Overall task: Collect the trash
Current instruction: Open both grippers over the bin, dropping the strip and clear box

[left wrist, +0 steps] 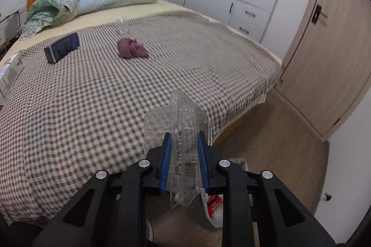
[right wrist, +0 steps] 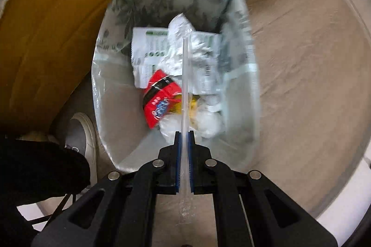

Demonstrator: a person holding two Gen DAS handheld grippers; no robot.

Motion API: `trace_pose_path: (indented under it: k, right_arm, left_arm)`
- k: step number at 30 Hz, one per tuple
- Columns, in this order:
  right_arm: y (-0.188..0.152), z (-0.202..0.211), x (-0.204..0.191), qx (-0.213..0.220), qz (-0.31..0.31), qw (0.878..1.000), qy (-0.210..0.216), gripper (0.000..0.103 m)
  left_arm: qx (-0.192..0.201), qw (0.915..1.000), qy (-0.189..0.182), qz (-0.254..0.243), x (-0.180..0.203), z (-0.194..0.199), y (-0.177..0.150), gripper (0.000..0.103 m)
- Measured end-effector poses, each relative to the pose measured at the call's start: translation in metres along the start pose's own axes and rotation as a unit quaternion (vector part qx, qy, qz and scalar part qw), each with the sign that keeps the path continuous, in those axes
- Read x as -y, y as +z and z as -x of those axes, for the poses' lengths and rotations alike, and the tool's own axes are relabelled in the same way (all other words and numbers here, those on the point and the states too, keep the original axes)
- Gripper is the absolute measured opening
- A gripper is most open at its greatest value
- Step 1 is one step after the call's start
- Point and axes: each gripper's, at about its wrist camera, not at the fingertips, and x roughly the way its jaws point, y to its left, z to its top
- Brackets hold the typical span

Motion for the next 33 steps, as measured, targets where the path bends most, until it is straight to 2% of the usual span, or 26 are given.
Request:
trace_pose_path:
  k: [1,2,3,4,8,11,14,17,20,23,24,26,27,28,29,30,31,33]
  right_arm:
    - [0.004,-0.010,-0.002,-0.008,0.009,1.000,-0.001,0.007]
    - [0.006,-0.019,-0.004,-0.020,0.015,1.000,-0.008,0.012]
    - [0.008,-0.028,-0.003,-0.036,0.020,0.999,-0.021,0.036]
    - [0.008,-0.030,-0.002,-0.033,0.019,0.999,-0.025,0.060]
    - [0.011,-0.003,0.018,0.019,-0.012,1.000,-0.006,0.060]
    - [0.009,0.024,0.048,0.053,-0.066,0.996,0.021,0.063]
    - [0.000,0.053,0.074,0.079,-0.097,0.992,0.023,0.063]
    - [-0.009,0.073,0.086,0.099,-0.109,0.989,0.016,0.063]
    - [-0.023,0.085,0.098,0.107,-0.139,0.984,0.021,0.063]
    - [-0.035,0.090,0.106,0.103,-0.167,0.980,0.025,0.063]
    - [-0.038,0.090,0.107,0.098,-0.172,0.980,0.023,0.063]
    - [-0.040,0.084,0.108,0.085,-0.178,0.980,0.019,0.063]
    - [-0.039,0.081,0.109,0.078,-0.179,0.980,0.017,0.063]
    - [-0.038,0.079,0.108,0.073,-0.181,0.981,0.015,0.063]
    - [-0.037,0.079,0.108,0.069,-0.182,0.981,0.014,0.063]
    - [-0.035,0.077,0.109,0.063,-0.186,0.980,0.015,0.063]
    - [-0.032,0.077,0.109,0.060,-0.187,0.980,0.015,0.063]
    - [-0.023,0.078,0.109,0.060,-0.181,0.982,0.012,0.063]
  left_arm:
    - [-0.008,1.0000,0.002,-0.005,0.003,-0.006,-0.001,0.020]
    - [-0.014,0.9999,0.003,-0.008,0.005,-0.011,-0.003,0.020]
    - [-0.022,0.9997,0.002,-0.011,0.009,-0.017,-0.005,0.020]
    - [-0.030,0.9994,-0.001,-0.015,0.012,-0.023,-0.006,0.020]
    - [-0.056,0.9969,-0.015,-0.053,0.035,-0.047,-0.013,0.020]
    - [-0.081,0.9911,-0.038,-0.098,0.061,-0.073,-0.021,0.020]
    - [-0.096,0.9775,-0.057,-0.179,0.095,-0.110,-0.031,0.020]
    - [-0.107,0.9461,-0.068,-0.298,0.135,-0.156,-0.048,0.020]
    - [-0.112,0.9031,-0.074,-0.408,0.171,-0.204,-0.074,0.020]
    - [-0.106,0.8533,-0.067,-0.506,0.201,-0.252,-0.114,0.020]
    - [-0.105,0.8406,-0.068,-0.527,0.206,-0.261,-0.126,0.020]
    - [-0.104,0.7951,-0.063,-0.594,0.217,-0.292,-0.160,0.020]
    - [-0.086,0.7842,-0.073,-0.610,0.218,-0.294,-0.169,0.021]
    - [-0.051,0.7648,-0.085,-0.637,0.221,-0.293,-0.180,0.021]
    - [-0.050,0.7457,-0.078,-0.660,0.225,-0.300,-0.189,0.020]
    - [-0.114,0.7327,-0.076,-0.667,0.230,-0.317,-0.197,0.019]
    - [-0.137,0.7387,-0.086,-0.654,0.229,-0.322,-0.197,0.019]
    - [-0.132,0.7603,-0.086,-0.630,0.223,-0.330,-0.193,0.019]
